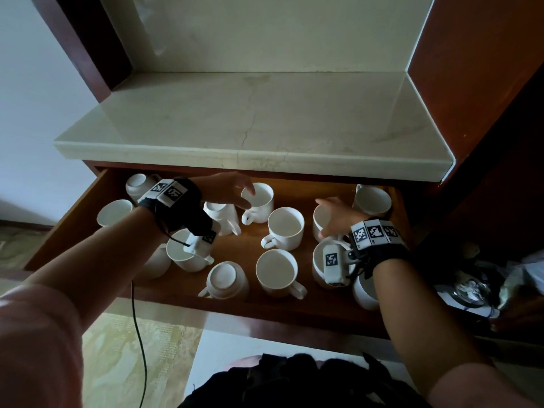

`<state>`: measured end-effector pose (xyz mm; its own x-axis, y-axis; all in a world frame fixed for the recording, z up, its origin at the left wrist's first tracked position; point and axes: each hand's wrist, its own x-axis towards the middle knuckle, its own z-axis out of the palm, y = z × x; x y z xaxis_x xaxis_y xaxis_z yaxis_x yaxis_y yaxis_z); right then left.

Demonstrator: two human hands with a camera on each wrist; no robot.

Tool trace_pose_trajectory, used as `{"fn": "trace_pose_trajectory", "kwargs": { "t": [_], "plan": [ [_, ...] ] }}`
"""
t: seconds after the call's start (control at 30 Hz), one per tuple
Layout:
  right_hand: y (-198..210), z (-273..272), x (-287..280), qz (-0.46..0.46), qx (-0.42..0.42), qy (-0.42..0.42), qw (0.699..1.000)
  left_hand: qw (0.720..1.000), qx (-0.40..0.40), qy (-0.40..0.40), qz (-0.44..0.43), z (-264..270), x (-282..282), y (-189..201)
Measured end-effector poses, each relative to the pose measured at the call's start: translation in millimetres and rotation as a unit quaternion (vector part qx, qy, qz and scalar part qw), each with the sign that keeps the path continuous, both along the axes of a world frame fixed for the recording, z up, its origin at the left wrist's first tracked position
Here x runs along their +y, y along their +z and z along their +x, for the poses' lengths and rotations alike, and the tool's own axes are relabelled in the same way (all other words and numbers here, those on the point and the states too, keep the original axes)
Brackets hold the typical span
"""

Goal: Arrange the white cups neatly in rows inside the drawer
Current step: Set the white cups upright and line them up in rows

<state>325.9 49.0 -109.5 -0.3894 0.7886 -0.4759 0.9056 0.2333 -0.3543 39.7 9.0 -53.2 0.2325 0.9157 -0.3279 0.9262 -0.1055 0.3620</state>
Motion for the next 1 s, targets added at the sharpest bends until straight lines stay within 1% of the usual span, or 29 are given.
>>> {"fn": "trace_pose_trajectory", "kwargs": {
  "t": [0.13,0.2,0.33,0.4,0.47,0.53,0.6,0.7,0.87,1.0],
  "plan": [
    [-0.2,-2.9,-1.0,-0.011,-0.004,-0.013,1.000,0.999,-0.013,0.041,-0.028,-14.8,-10.9,1.8],
    [2.0,-5.8,-2.7,-0.011,-0.009,-0.021,1.000,0.997,0.012,0.063,-0.033,-19.8,-14.2,0.2],
    [7.8,-12.0,-7.7,0.010,-0.024,-0.030,0.999,0.991,0.092,0.087,-0.042,-31.9,-14.7,-8.5],
    [12.1,-14.3,-11.0,0.025,-0.016,-0.035,0.999,0.988,0.113,0.089,-0.046,-35.0,-14.5,-11.5],
    [18.2,-20.2,-15.4,0.030,0.005,-0.021,0.999,0.988,0.123,0.088,-0.042,-35.7,-13.8,-15.2],
    [25.3,-32.3,-20.7,0.022,0.021,0.009,1.000,0.987,0.127,0.091,-0.041,-36.4,-12.7,-20.7],
    [32.0,-49.0,-23.5,0.009,0.014,0.038,0.999,0.985,0.129,0.101,-0.046,-37.5,-9.7,-26.6],
    [37.8,-75.7,-24.2,-0.024,-0.008,0.045,0.999,0.985,0.125,0.108,-0.058,-37.9,-7.2,-32.7],
    [19.1,-108.2,-31.2,-0.035,-0.069,-0.006,0.997,0.985,0.112,0.115,-0.069,-37.2,-7.5,-39.5],
    [6.2,-111.9,-33.1,-0.034,-0.079,-0.051,0.995,0.986,0.100,0.116,-0.071,-39.3,-6.8,-46.4]
  ]
}}
